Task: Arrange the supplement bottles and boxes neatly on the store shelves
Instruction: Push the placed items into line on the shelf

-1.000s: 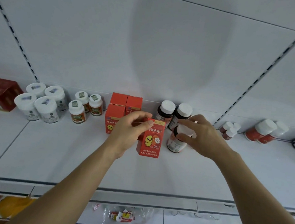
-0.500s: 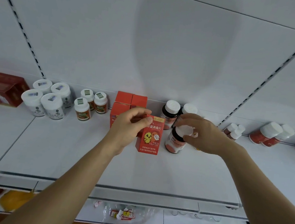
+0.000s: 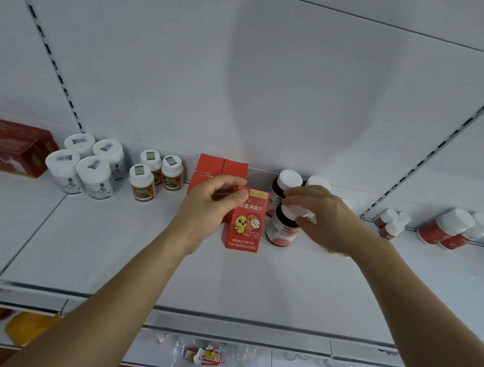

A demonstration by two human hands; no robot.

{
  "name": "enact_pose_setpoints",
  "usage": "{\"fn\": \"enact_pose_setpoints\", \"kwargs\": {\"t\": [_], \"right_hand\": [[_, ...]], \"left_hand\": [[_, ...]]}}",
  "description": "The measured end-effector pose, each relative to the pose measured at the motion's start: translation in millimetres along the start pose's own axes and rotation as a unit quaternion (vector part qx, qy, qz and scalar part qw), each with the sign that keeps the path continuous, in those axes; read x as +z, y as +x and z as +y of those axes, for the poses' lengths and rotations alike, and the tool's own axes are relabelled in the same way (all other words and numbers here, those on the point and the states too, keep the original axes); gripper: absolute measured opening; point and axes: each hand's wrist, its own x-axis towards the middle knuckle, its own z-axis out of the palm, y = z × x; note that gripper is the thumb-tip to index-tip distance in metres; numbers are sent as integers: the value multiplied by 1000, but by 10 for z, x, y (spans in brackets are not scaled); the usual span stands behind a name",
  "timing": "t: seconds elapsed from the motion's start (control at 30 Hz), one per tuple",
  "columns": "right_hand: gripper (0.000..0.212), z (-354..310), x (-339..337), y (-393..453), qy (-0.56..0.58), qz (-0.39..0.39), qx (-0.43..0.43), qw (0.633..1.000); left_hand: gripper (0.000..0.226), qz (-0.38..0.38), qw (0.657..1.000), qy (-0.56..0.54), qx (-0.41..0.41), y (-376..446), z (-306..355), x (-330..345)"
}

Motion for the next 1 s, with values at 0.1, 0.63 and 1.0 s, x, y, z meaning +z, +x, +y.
{"fn": "enact_pose_setpoints", "kwargs": {"t": [0.1,0.63,1.0], "right_hand": [[52,10,-10,-11,1,0,-11,1000],[52,-113,-44,36,-6,14,-30,999],[31,-953,-327,334,92,-23,23,995]], "left_hand": [[24,-6,1000,-5,-2,12,15,14],[21,-11,1000,-14,9,0,134,38],[33,-34,997,11,63,-34,244,-65]]}}
